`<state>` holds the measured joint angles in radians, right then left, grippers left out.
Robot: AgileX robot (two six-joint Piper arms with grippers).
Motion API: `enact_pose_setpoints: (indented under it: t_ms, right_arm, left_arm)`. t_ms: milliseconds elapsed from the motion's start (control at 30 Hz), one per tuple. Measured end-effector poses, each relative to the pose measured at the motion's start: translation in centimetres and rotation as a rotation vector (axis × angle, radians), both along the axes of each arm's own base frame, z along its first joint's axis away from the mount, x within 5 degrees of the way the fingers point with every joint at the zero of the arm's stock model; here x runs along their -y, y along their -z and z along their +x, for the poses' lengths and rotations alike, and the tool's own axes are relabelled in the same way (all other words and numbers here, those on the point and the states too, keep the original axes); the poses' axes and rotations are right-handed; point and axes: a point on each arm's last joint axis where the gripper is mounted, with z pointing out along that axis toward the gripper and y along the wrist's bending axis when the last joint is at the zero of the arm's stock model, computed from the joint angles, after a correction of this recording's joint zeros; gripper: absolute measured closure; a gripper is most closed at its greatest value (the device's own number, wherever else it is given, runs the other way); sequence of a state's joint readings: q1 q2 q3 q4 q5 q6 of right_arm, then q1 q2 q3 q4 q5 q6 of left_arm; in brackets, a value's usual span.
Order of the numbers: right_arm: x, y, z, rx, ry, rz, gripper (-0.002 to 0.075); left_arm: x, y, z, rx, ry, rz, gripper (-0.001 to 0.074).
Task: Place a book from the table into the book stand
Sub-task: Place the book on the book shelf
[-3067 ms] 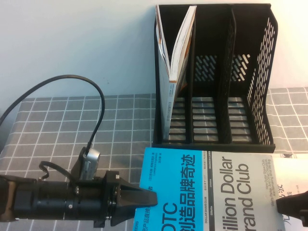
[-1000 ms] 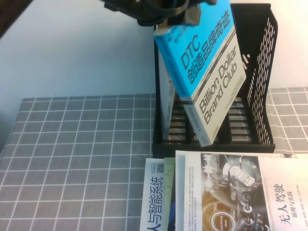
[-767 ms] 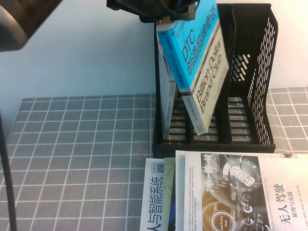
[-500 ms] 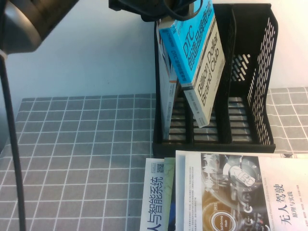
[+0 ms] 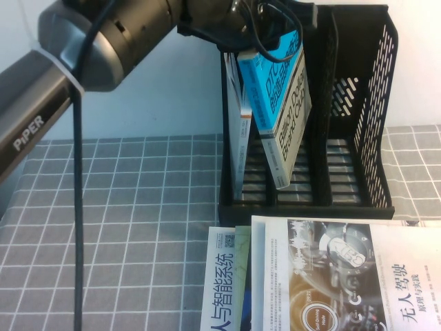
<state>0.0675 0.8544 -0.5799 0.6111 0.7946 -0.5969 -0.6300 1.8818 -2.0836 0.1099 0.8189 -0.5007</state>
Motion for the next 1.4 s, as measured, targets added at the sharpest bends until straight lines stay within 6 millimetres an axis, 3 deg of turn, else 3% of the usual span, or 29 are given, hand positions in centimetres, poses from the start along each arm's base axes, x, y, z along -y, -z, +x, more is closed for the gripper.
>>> enact_pose_setpoints:
  t_ms: [467, 733, 833, 1233, 1400]
  right_arm:
    - [0.0, 0.0, 0.0, -0.008, 0.013, 0.009, 0.0715]
    - [0.0, 0.0, 0.0, -0.009, 0.014, 0.01, 0.0715]
    - [0.0, 0.0, 0.0, -0.009, 0.014, 0.01, 0.0715]
    - [0.1, 0.4, -0.1, -0.019, 0.011, -0.01, 0.0715]
    - [0.2, 1.3, -0.4, -0.048, 0.009, -0.017, 0.0715]
  left_arm:
    - [1.0, 1.3, 1.5, 0.036, -0.01, -0.023, 0.0554]
    - [0.6, -1.5, 0.9, 0.089, -0.01, -0.069, 0.0554]
    - [0.6, -1.7, 0.9, 0.097, -0.009, -0.069, 0.0554]
    - [2.1, 2.4, 3.0, 0.04, 0.015, 0.027, 0.0554]
    - [2.4, 2.7, 3.3, 0.06, 0.031, 0.037, 0.0554]
